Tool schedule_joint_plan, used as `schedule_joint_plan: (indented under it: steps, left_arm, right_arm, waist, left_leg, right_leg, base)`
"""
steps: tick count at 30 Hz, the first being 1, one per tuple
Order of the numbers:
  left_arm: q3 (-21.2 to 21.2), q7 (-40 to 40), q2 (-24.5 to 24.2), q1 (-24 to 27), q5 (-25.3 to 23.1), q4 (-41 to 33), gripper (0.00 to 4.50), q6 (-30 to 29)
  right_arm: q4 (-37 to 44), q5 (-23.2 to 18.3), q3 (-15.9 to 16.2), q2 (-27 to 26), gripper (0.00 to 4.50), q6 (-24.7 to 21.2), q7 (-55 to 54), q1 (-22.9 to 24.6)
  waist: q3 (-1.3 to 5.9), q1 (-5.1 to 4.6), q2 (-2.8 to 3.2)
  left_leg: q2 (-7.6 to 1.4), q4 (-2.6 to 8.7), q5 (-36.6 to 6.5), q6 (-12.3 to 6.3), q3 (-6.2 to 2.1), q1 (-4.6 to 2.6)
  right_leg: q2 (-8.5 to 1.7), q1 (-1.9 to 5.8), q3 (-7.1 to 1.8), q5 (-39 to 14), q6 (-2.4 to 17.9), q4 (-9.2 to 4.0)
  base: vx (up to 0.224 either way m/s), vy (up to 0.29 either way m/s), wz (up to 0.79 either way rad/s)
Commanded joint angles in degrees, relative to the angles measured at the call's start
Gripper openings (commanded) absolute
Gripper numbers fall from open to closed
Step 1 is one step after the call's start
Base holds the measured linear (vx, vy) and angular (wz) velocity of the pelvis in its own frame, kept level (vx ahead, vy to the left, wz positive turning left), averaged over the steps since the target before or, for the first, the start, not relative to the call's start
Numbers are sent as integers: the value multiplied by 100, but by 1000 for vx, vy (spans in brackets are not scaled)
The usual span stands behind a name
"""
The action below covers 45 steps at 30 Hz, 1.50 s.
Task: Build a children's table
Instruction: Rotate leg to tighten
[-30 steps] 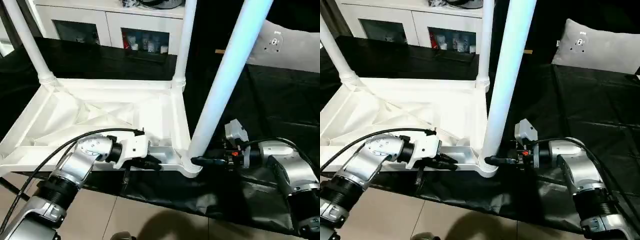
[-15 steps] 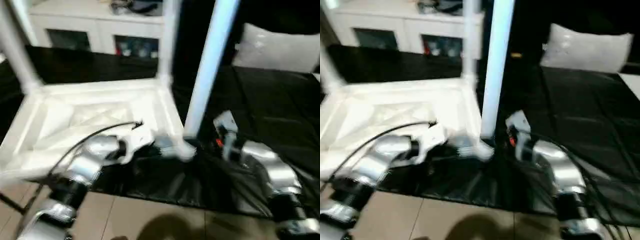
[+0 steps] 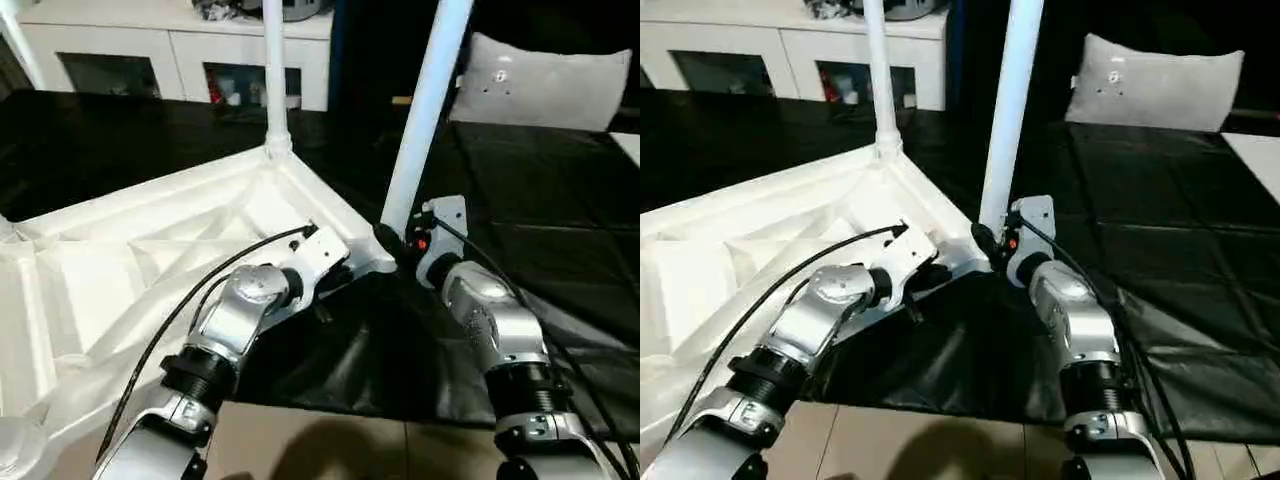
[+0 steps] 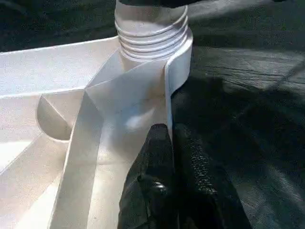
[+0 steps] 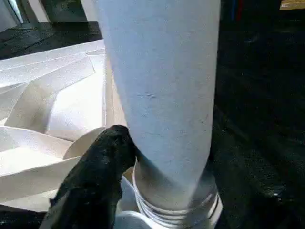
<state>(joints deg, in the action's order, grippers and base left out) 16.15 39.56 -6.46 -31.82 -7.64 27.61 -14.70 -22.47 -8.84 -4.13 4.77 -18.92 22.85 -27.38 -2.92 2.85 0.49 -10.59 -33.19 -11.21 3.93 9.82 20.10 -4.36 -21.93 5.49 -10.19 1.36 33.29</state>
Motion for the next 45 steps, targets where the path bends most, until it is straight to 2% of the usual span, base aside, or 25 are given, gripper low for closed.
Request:
schedule_joint_plan:
  steps: [1, 8, 13, 17, 20, 22, 23, 25, 26, 27, 28, 29, 30, 31, 32, 35, 36, 37, 38, 39, 40, 41, 42, 44, 45]
  left_arm:
    - [287, 111, 22, -98, -14, -117, 0, 243]
    - [220, 307, -364, -120, -133, 43, 0, 480]
    - [225, 427, -586, -186, -142, 230, 0, 706]
    - [322, 755, -850, -251, -134, 449, 0, 1138]
    - [397, 1081, -1040, -282, -133, 590, 0, 1604]
    - [422, 1498, -1244, -335, -55, 745, 0, 1925]
    - [413, 1550, -1327, -391, -68, 868, 0, 2105]
    - [373, 1532, -1408, -508, -84, 1096, 0, 2325]
    - [330, 1524, -1447, -603, -70, 1252, 0, 2439]
    - [300, 1532, -1479, -670, -55, 1364, 0, 2532]
    - [265, 1549, -1528, -745, -48, 1493, 0, 2650]
    - [237, 1544, -1564, -795, -49, 1591, 0, 2741]
    - [207, 1484, -1598, -846, -73, 1699, 0, 2860]
    - [163, 1311, -1626, -893, -117, 1786, 0, 2958]
    - [132, 1193, -1644, -919, -145, 1825, 0, 3012]
    - [-159, 1403, -1577, -909, 266, 1782, 0, 2976]
    - [-221, 1496, -1560, -907, 376, 1781, 27, 2982]
    - [-267, 1543, -1560, -885, 450, 1736, 27, 2998]
    - [-343, 1651, -1566, -818, 592, 1606, 27, 2964]
    - [-373, 1725, -1580, -781, 665, 1549, 43, 2960]
    - [-397, 1776, -1601, -729, 722, 1472, 62, 2944]
    - [-397, 1776, -1601, -729, 722, 1472, 65, 2944]
    - [-423, 1789, -1618, -684, 781, 1428, 71, 2968]
    - [-531, 1773, -1628, -567, 942, 1279, 99, 2923]
    - [-642, 1771, -1629, -455, 1108, 1111, 107, 2834]
  right_arm:
    - [-52, -89, 340, -179, 306, -92, 182, 84]
    - [231, -55, 343, 263, 370, 241, 734, 384]
    - [700, -324, 294, 540, 405, -15, 1165, 676]
    - [1047, -429, 300, 857, 444, 17, 1591, 974]
    - [1220, -466, 341, 1056, 444, 44, 1833, 1150]
    - [1495, -579, 380, 1271, 444, -47, 2119, 1363]
    - [1639, -642, 392, 1367, 444, -101, 2249, 1471]
    - [1831, -708, 399, 1492, 444, -156, 2397, 1615]
    - [1950, -745, 385, 1561, 444, -187, 2463, 1700]
    - [2032, -777, 366, 1601, 444, -208, 2488, 1758]
    - [2133, -819, 335, 1622, 444, -252, 2469, 1811]
    - [2199, -840, 307, 1619, 444, -268, 2427, 1844]
    - [2263, -855, 285, 1603, 444, -296, 2363, 1875]
    - [2311, -834, 278, 1567, 444, -292, 2267, 1905]
    - [2351, -820, 278, 1546, 444, -295, 2203, 1925]
    - [2477, -851, 279, 1442, 444, -365, 2077, 1988]
    - [2510, -861, 290, 1428, 448, -381, 2054, 2005]
    - [2550, -872, 305, 1410, 448, -400, 2034, 2022]
    - [2615, -878, 339, 1379, 448, -424, 2002, 2051]
    - [2669, -881, 366, 1364, 450, -446, 1974, 2072]
    - [2715, -895, 397, 1348, 450, -466, 1970, 2089]
    - [2715, -895, 397, 1348, 450, -466, 1970, 2089]
    - [2766, -917, 430, 1337, 450, -492, 1976, 2108]
    - [2811, -913, 469, 1323, 450, -499, 1956, 2131]
    - [2840, -908, 488, 1317, 450, -504, 1930, 2145]
  waist:
    - [377, 52, 8]
    - [337, 89, 15]
    - [327, 93, 6]
    - [315, 106, -3]
    - [316, 106, -6]
    - [304, 115, 39]
    - [306, 126, 20]
    - [301, 131, 21]
    - [256, 146, 85]
    - [270, 156, 38]
    - [233, 178, 120]
    - [235, 173, 75]
    - [239, 177, 69]
    - [212, 177, 120]
    - [195, 177, 124]
    - [203, 167, 116]
    - [229, 172, 125]
    - [268, 173, 132]
    - [266, 168, 127]
    - [258, 168, 136]
    - [268, 166, 135]
    - [271, 173, 140]
    - [239, 177, 149]
    - [189, 180, 155]
    - [139, 190, 157]
  left_leg:
    - [-271, 370, -568, -390, -86, 34]
    - [-296, 391, -825, -327, -67, -9]
    - [-290, 398, -910, -343, -75, 0]
    - [-281, 397, -999, -348, -73, -2]
    - [-288, 397, -965, -359, -79, 6]
    - [-281, 398, -949, -382, -84, 6]
    - [-293, 401, -995, -403, -83, -5]
    - [-293, 408, -1031, -404, -82, -8]
    - [-281, 415, -1168, -389, -77, -17]
    - [-296, 425, -1212, -344, -87, -15]
    - [-279, 431, -1229, -334, -94, -7]
    - [-292, 439, -1341, -298, -90, -25]
    - [-288, 437, -1336, -291, -91, -22]
    - [-276, 439, -1319, -268, -95, 3]
    - [-272, 437, -1288, -267, -100, 9]
    - [-253, 405, -882, -352, -94, 53]
    - [-259, 388, -735, -388, -94, 57]
    - [-266, 350, -396, -495, -98, 75]
    - [-272, 326, -78, -631, -100, 96]
    - [-266, 310, 8, -712, -98, 109]
    - [-265, 280, 94, -897, -91, 120]
    - [-268, 270, 91, -950, -87, 112]
    - [-278, 273, -1, -1007, -82, 132]
    - [-286, 293, -293, -947, -71, 138]
    - [-298, 340, -794, -721, -63, 105]
  right_leg:
    - [-478, 286, -337, -664, 1207, -306]
    - [-463, 265, -344, -864, 1191, -337]
    - [-461, 275, -341, -981, 1140, -352]
    - [-463, 267, -342, -1192, 1041, -384]
    - [-466, 269, -341, -1176, 1031, -379]
    - [-461, 261, -338, -1112, 1048, -376]
    - [-455, 261, -343, -1039, 1042, -366]
    - [-456, 260, -338, -1075, 1049, -374]
    - [-443, 229, -336, -1243, 1006, -419]
    - [-460, 252, -337, -1294, 1000, -399]
    - [-456, 237, -336, -1354, 980, -422]
    - [-459, 236, -337, -1475, 957, -432]
    - [-462, 239, -336, -1497, 958, -427]
    - [-462, 242, -338, -1492, 954, -428]
    - [-462, 240, -334, -1488, 938, -428]
    - [-468, 267, -335, -1135, 1044, -376]
    - [-466, 267, -338, -914, 1087, -347]
    - [-451, 267, -339, -314, 1207, -264]
    - [-424, 244, -338, 333, 1365, -182]
    - [-420, 230, -329, 570, 1429, -160]
    - [-436, 227, -325, 937, 1559, -121]
    - [-427, 209, -321, 969, 1575, -117]
    - [-433, 191, -315, 854, 1583, -132]
    - [-446, 178, -312, 437, 1544, -183]
    - [-465, 169, -316, -451, 1412, -269]
  base:
    - [0, 0, 0]
    - [0, 0, 0]
    - [0, 0, 0]
    - [0, 0, 0]
    - [0, 0, 0]
    - [0, 0, 0]
    - [0, 0, 0]
    - [0, 0, 0]
    - [0, 0, 0]
    - [0, 0, 0]
    - [0, 0, 0]
    - [0, 0, 0]
    - [0, 0, 0]
    - [0, 0, 0]
    - [0, 0, 0]
    - [0, 0, 0]
    - [0, 0, 0]
    - [0, 0, 0]
    - [0, 0, 0]
    - [0, 0, 0]
    - [0, 0, 0]
    - [0, 0, 0]
    - [0, 0, 0]
    - [0, 0, 0]
    - [0, 0, 0]
